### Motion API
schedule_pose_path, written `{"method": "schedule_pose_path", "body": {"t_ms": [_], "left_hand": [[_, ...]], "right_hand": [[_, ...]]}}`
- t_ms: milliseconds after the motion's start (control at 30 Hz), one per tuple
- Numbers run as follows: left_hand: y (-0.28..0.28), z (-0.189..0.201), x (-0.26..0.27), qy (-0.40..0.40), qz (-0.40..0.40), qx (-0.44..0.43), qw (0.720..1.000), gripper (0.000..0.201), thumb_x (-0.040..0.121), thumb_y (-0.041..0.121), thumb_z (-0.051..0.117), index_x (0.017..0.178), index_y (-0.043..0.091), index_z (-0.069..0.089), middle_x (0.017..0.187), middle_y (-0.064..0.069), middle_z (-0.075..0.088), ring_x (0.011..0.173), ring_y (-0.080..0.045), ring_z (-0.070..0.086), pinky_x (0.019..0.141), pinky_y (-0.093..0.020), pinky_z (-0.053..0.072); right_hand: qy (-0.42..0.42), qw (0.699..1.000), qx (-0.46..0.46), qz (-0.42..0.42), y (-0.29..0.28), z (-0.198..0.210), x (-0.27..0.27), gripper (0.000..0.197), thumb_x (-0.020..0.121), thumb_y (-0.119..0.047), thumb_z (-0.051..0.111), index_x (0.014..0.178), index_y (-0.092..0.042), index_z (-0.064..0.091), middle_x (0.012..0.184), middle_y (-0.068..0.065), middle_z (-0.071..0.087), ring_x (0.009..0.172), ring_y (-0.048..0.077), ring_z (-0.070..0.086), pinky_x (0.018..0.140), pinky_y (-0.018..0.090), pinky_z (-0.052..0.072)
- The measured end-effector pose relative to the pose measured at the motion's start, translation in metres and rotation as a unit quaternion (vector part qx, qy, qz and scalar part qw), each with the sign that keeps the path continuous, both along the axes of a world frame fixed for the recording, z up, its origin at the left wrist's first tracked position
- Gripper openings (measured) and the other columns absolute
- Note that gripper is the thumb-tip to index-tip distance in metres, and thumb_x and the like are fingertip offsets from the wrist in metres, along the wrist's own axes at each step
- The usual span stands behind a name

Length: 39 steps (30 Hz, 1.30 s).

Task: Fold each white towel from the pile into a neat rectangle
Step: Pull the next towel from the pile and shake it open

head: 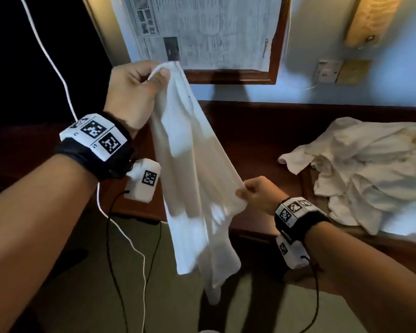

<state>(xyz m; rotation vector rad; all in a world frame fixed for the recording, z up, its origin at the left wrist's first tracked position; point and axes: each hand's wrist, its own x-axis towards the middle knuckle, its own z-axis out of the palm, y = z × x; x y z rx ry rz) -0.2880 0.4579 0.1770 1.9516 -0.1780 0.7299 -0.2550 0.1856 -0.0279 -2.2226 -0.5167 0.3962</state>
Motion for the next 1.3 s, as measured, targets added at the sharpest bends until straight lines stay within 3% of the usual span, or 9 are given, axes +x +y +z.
{"method": "schedule_pose_path", "body": {"t_ms": [167, 367, 467, 600, 733, 833, 967, 1100, 1300], "left_hand": [[0.028, -0.010, -0.024, 0.003, 0.070, -0.008, 0.998, 0.021, 0.094, 0.029, 0.063, 0.077, 0.030, 0.073, 0.088, -0.013, 0.064, 0.080, -0.022, 0.058, 0.071, -0.036, 0.046], [0.062, -0.010, -0.036, 0.004, 0.129, -0.057, 0.990, 0.023, 0.095, 0.032, 0.061, 0.075, 0.028, 0.070, 0.088, -0.015, 0.064, 0.078, -0.024, 0.059, 0.069, -0.037, 0.047], [0.078, -0.010, -0.038, 0.005, 0.131, -0.071, 0.989, 0.024, 0.094, 0.036, 0.061, 0.072, 0.030, 0.069, 0.086, -0.012, 0.062, 0.079, -0.025, 0.057, 0.071, -0.038, 0.046], [0.079, -0.017, -0.036, 0.028, 0.090, -0.030, 0.995, 0.022, 0.095, 0.037, 0.059, 0.075, 0.029, 0.062, 0.087, -0.015, 0.058, 0.078, -0.024, 0.053, 0.070, -0.037, 0.044], [0.065, -0.029, -0.028, 0.049, 0.013, 0.072, 0.996, 0.027, 0.100, 0.029, 0.054, 0.077, 0.016, 0.060, 0.077, -0.002, 0.054, 0.069, -0.009, 0.049, 0.064, -0.026, 0.041], [0.045, -0.039, -0.023, 0.071, -0.048, 0.157, 0.984, 0.025, 0.101, 0.021, 0.055, 0.082, 0.007, 0.062, 0.073, 0.009, 0.051, 0.064, 0.004, 0.046, 0.063, -0.017, 0.039], [0.023, -0.048, -0.024, 0.072, -0.104, 0.214, 0.969, 0.011, 0.102, 0.019, 0.056, 0.095, 0.021, 0.064, 0.084, 0.017, 0.059, 0.076, 0.004, 0.055, 0.068, -0.007, 0.041], [0.020, -0.046, -0.028, 0.092, -0.172, 0.222, 0.955, 0.013, 0.101, 0.021, 0.056, 0.095, 0.019, 0.067, 0.087, 0.005, 0.064, 0.080, -0.006, 0.058, 0.070, -0.018, 0.045], [0.023, -0.038, -0.027, 0.095, -0.182, 0.216, 0.954, 0.020, 0.103, 0.024, 0.055, 0.089, 0.018, 0.068, 0.086, -0.003, 0.065, 0.074, -0.006, 0.055, 0.065, -0.016, 0.043]], "right_hand": [[0.017, 0.995, -0.096, 0.009, -0.012, -0.041, -0.005, 0.029, 0.094, -0.028, 0.065, 0.066, -0.021, 0.060, 0.062, -0.005, 0.054, 0.056, 0.008, 0.046, 0.056, 0.027, 0.036], [0.050, 0.965, -0.248, -0.065, -0.049, -0.080, -0.009, 0.025, 0.095, -0.024, 0.059, 0.071, -0.025, 0.059, 0.071, -0.004, 0.058, 0.073, 0.019, 0.058, 0.061, 0.026, 0.041], [0.060, 0.939, -0.316, -0.118, -0.077, -0.091, -0.016, 0.015, 0.095, -0.021, 0.056, 0.098, -0.015, 0.070, 0.091, 0.008, 0.066, 0.088, 0.028, 0.062, 0.072, 0.029, 0.046], [0.070, 0.920, -0.341, -0.178, -0.076, -0.074, -0.028, 0.020, 0.094, -0.014, 0.054, 0.103, -0.004, 0.069, 0.104, 0.017, 0.068, 0.101, 0.036, 0.063, 0.075, 0.030, 0.044], [-0.103, 0.952, -0.154, -0.245, -0.021, -0.039, -0.037, 0.017, 0.089, -0.008, 0.059, 0.098, -0.006, 0.073, 0.099, 0.015, 0.070, 0.094, 0.035, 0.066, 0.079, 0.035, 0.050], [-0.258, 0.937, 0.129, -0.199, 0.052, 0.014, -0.056, 0.010, 0.087, -0.008, 0.066, 0.092, -0.009, 0.074, 0.081, -0.002, 0.070, 0.069, 0.007, 0.062, 0.068, 0.026, 0.051], [-0.165, 0.940, 0.273, -0.124, 0.119, 0.080, -0.076, 0.019, 0.090, -0.030, 0.070, 0.099, -0.014, 0.072, 0.085, 0.001, 0.069, 0.065, 0.014, 0.062, 0.059, 0.036, 0.056], [-0.123, 0.917, 0.343, -0.162, 0.129, 0.107, -0.076, 0.021, 0.093, -0.018, 0.066, 0.086, 0.002, 0.065, 0.073, 0.015, 0.058, 0.053, 0.020, 0.055, 0.045, 0.037, 0.050], [-0.028, 0.879, 0.439, -0.187, 0.140, 0.115, -0.090, 0.017, 0.100, -0.013, 0.057, 0.084, -0.008, 0.059, 0.061, 0.006, 0.054, 0.041, 0.014, 0.041, 0.040, 0.024, 0.033]]}}
